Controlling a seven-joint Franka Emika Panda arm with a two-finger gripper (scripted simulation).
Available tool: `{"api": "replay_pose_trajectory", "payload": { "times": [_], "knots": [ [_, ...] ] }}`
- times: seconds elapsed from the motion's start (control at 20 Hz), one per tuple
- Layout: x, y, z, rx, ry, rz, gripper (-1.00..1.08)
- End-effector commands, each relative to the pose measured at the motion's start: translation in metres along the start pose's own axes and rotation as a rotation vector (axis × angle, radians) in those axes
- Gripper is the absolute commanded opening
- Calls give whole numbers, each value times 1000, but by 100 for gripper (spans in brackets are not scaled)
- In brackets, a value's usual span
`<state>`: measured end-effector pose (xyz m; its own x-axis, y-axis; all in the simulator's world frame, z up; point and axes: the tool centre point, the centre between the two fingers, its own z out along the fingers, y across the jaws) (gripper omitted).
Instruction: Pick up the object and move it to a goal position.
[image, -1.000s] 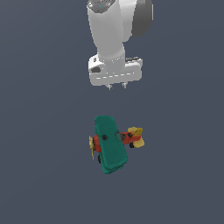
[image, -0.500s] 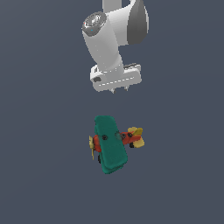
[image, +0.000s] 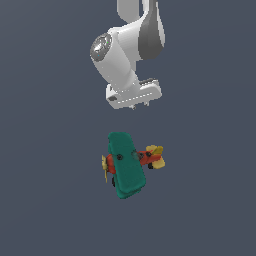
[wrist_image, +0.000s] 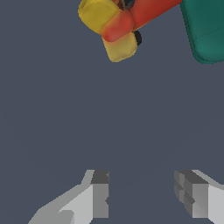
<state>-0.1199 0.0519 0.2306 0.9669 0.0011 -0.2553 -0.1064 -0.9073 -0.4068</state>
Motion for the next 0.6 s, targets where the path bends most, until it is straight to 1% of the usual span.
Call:
{"api": "replay_pose_trajectory", "payload": {
  "times": [0.0, 0.55],
  "knots": [
    [-1, -1, 7, 34, -10, 8, 28],
    [-4, -4, 33, 177, -39, 46, 28]
  ]
}}
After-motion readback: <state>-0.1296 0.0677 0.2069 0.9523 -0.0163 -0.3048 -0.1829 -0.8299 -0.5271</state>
